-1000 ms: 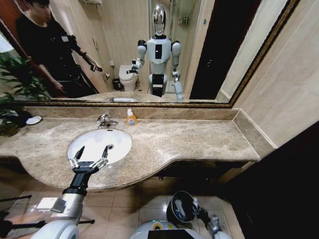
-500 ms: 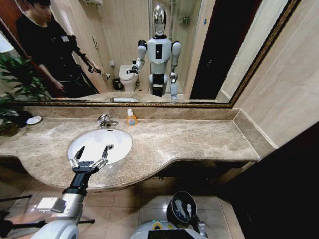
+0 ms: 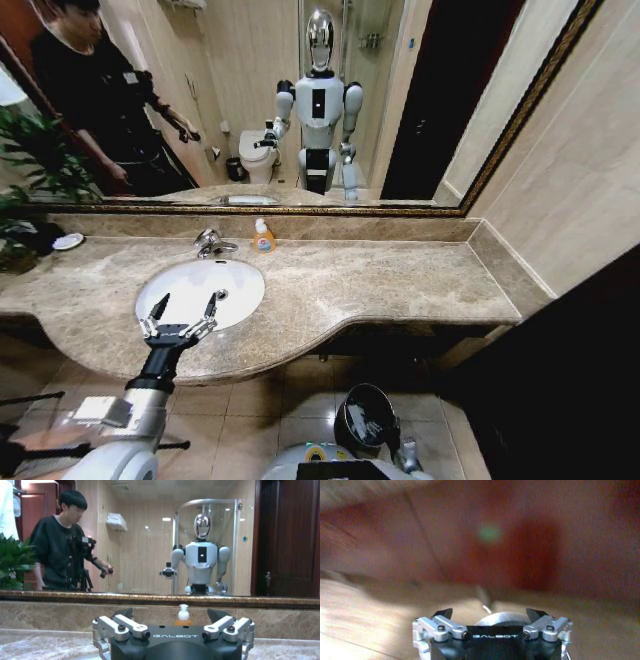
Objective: Pick up the trash from the sink and place it in the trash bin.
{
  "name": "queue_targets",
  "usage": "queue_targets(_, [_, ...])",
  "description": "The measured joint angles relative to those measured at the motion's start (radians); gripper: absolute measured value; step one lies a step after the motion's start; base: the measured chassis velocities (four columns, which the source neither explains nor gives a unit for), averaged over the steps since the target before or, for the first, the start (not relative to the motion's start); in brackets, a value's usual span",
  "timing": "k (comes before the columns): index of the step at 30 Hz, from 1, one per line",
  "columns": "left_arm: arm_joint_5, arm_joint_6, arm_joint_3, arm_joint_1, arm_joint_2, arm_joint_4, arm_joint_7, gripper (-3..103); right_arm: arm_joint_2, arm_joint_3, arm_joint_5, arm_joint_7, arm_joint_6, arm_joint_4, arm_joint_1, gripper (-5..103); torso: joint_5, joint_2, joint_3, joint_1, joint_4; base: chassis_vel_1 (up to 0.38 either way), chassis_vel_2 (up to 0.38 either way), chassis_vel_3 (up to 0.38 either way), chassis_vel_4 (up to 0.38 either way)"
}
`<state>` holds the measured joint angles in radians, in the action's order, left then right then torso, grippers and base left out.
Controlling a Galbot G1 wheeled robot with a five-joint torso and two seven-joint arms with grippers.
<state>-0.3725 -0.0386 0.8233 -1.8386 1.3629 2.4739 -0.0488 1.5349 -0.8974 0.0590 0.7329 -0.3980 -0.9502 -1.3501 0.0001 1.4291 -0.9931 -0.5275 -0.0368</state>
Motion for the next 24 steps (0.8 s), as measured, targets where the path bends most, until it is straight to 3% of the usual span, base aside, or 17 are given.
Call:
queue_targets(1, [0.000, 0.000, 0.000, 0.000, 0.000, 0.000, 0.000, 100, -0.026, -0.009, -0.073, 0.125, 0.012, -0.086, -0.027, 99, 0.0000, 0.000, 0.000, 0.000, 0.0001, 0.000, 0.000, 0.000, 0.000])
queue_targets(2, [0.000, 0.000, 0.000, 0.000, 0.000, 0.000, 0.000, 100, -0.026, -0.009, -0.073, 0.125, 0.012, -0.086, -0.027, 99, 0.0000, 0.000, 0.000, 0.000, 0.0001, 0.000, 0.000, 0.000, 0.000])
queue_targets(4, [0.000, 0.000, 0.000, 0.000, 0.000, 0.000, 0.000, 100, -0.035, -0.072, -0.159, 0.291, 0.075, -0.257, -0.059, 100, -0.0001, 0.000, 0.000, 0.000, -0.0002, 0.000, 0.000, 0.000, 0.000])
queue_targets(5, [0.000, 0.000, 0.000, 0.000, 0.000, 0.000, 0.000, 100, -0.035, -0.072, -0.159, 0.291, 0.075, -0.257, -0.059, 100, -0.0001, 0.000, 0.000, 0.000, -0.0002, 0.000, 0.000, 0.000, 0.000])
queue_targets(7, [0.000, 0.000, 0.000, 0.000, 0.000, 0.000, 0.000, 100, -0.020, -0.135, -0.194, 0.365, 0.134, -0.386, -0.083, 100, 0.0000, 0.000, 0.000, 0.000, 0.0000, 0.000, 0.000, 0.000, 0.000])
queue_targets(9, [0.000, 0.000, 0.000, 0.000, 0.000, 0.000, 0.000, 100, -0.027, -0.157, -0.283, 0.365, 0.198, -0.558, -0.133, 100, -0.0001, 0.000, 0.000, 0.000, -0.0001, 0.000, 0.000, 0.000, 0.000])
queue_targets(10, [0.000, 0.000, 0.000, 0.000, 0.000, 0.000, 0.000, 100, -0.027, -0.157, -0.283, 0.365, 0.198, -0.558, -0.133, 100, -0.0001, 0.000, 0.000, 0.000, -0.0001, 0.000, 0.000, 0.000, 0.000])
queue_targets(12, [0.000, 0.000, 0.000, 0.000, 0.000, 0.000, 0.000, 100, -0.022, -0.162, -0.373, 0.312, 0.272, -0.734, -0.179, 100, -0.0001, 0.000, 0.000, 0.000, 0.0001, 0.000, 0.000, 0.000, 0.000])
queue_targets(14, [0.000, 0.000, 0.000, 0.000, 0.000, 0.000, 0.000, 100, -0.006, -0.149, -0.442, 0.147, 0.379, -0.977, -0.227, 100, -0.0005, 0.000, 0.000, 0.000, 0.0000, 0.000, 0.000, 0.000, 0.000])
queue_targets(15, [0.000, 0.000, 0.000, 0.000, 0.000, 0.000, 0.000, 100, -0.006, -0.149, -0.442, 0.147, 0.379, -0.977, -0.227, 100, -0.0005, 0.000, 0.000, 0.000, 0.0000, 0.000, 0.000, 0.000, 0.000])
queue_targets(18, [0.000, 0.000, 0.000, 0.000, 0.000, 0.000, 0.000, 100, 0.008, -0.094, -0.414, -0.051, 0.466, -1.176, -0.259, 100, -0.0002, 0.000, 0.000, 0.000, 0.0000, 0.000, 0.000, 0.000, 0.000])
queue_targets(19, [0.000, 0.000, 0.000, 0.000, 0.000, 0.000, 0.000, 100, 0.008, -0.094, -0.414, -0.051, 0.466, -1.176, -0.259, 100, -0.0002, 0.000, 0.000, 0.000, 0.0000, 0.000, 0.000, 0.000, 0.000])
queue_targets(21, [0.000, 0.000, 0.000, 0.000, 0.000, 0.000, 0.000, 100, 0.019, -0.025, -0.385, -0.200, 0.511, -1.274, -0.264, 100, -0.0004, 0.000, 0.000, 0.000, 0.0002, 0.000, 0.000, 0.000, 0.000])
queue_targets(23, [0.000, 0.000, 0.000, 0.000, 0.000, 0.000, 0.000, 100, 0.028, 0.132, -0.337, -0.478, 0.519, -1.360, -0.252, 100, -0.0003, 0.000, 0.000, 0.000, 0.0000, 0.000, 0.000, 0.000, 0.000])
queue_targets(24, [0.000, 0.000, 0.000, 0.000, 0.000, 0.000, 0.000, 100, 0.028, 0.132, -0.337, -0.478, 0.519, -1.360, -0.252, 100, -0.0003, 0.000, 0.000, 0.000, 0.0000, 0.000, 0.000, 0.000, 0.000])
